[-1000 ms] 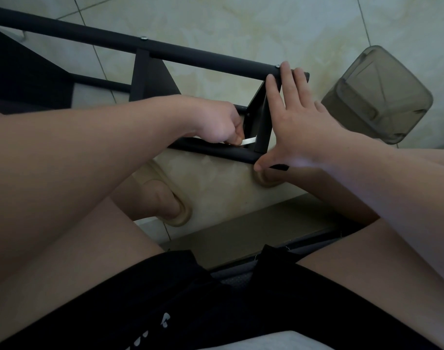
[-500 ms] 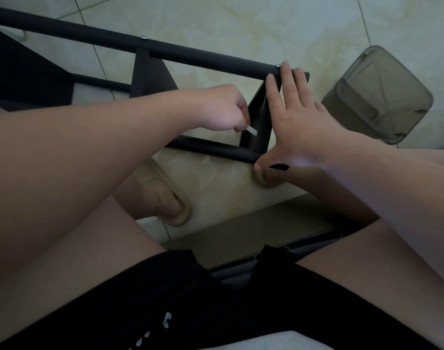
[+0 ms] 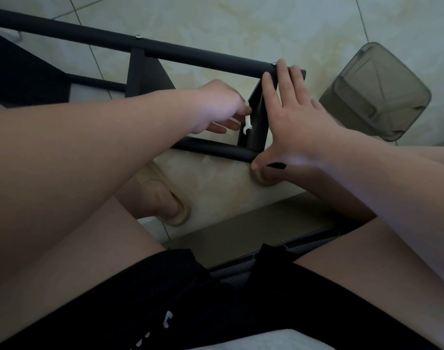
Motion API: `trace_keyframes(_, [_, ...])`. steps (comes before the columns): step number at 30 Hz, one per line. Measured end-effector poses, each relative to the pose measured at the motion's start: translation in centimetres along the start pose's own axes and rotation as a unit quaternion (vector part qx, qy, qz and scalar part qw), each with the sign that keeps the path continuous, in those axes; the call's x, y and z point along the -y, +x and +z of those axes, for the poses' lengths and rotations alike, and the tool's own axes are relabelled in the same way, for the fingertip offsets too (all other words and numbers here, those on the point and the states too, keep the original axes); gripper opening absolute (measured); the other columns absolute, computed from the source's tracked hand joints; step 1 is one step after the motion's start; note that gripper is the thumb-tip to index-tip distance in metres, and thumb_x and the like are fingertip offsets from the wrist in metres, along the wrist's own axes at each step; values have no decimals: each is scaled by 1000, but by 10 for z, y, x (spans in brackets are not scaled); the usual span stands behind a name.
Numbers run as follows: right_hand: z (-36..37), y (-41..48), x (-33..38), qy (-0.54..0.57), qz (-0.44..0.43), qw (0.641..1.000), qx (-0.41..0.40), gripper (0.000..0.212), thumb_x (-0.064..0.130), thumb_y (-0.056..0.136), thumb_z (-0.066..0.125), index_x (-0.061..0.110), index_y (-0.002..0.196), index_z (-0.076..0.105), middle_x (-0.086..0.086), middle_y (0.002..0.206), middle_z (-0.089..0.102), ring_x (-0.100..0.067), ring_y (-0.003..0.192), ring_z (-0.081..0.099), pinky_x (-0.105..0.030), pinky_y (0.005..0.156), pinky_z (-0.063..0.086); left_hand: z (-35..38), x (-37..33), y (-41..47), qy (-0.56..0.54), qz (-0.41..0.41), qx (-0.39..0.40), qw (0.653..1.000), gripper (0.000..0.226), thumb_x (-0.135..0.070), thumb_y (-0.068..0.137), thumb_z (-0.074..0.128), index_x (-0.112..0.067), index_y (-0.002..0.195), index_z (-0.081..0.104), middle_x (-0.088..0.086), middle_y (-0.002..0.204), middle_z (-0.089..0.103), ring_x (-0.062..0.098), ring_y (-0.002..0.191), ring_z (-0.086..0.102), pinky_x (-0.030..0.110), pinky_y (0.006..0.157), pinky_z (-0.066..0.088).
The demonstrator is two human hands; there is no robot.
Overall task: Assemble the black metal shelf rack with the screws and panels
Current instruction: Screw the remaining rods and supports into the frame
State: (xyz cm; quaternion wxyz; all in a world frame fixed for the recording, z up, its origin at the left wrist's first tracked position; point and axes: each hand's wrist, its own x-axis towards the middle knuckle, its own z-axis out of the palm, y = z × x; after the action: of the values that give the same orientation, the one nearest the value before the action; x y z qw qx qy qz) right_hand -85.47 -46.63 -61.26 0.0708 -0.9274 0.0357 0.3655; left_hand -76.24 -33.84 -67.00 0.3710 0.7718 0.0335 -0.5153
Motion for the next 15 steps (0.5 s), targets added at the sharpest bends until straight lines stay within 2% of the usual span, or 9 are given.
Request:
trace_keyframes(7, [1, 1, 0, -1, 1, 1000, -1, 152, 68, 65, 83, 12, 157, -24, -11, 162, -37, -34, 151, -29, -62, 124, 14, 1, -1, -3, -29, -3, 7, 1000, 4, -21, 93, 67, -23, 96, 68, -7, 82, 77, 5, 74, 74, 28, 71, 54])
trace_keyframes(12, [1, 1, 0, -2, 0, 1000, -4, 152, 68, 65, 83, 12, 158, -24, -11, 162, -37, -34, 151, -29, -62, 124, 14, 3, -3, -5, -68, -35, 27, 997, 10, -27, 97, 61, -21, 103, 67, -9, 80, 77, 9, 81, 74, 32, 82, 55])
trace_keyframes(15, [1, 1, 0, -1, 2, 1000, -4, 153, 68, 65, 83, 12, 158, -24, -11, 162, -37, -34, 152, -29, -62, 124, 14, 3, -4, -5, -71, -47, 33, 996, 15, -30, 96, 61, -21, 106, 68, -9, 82, 77, 10, 83, 74, 32, 82, 55])
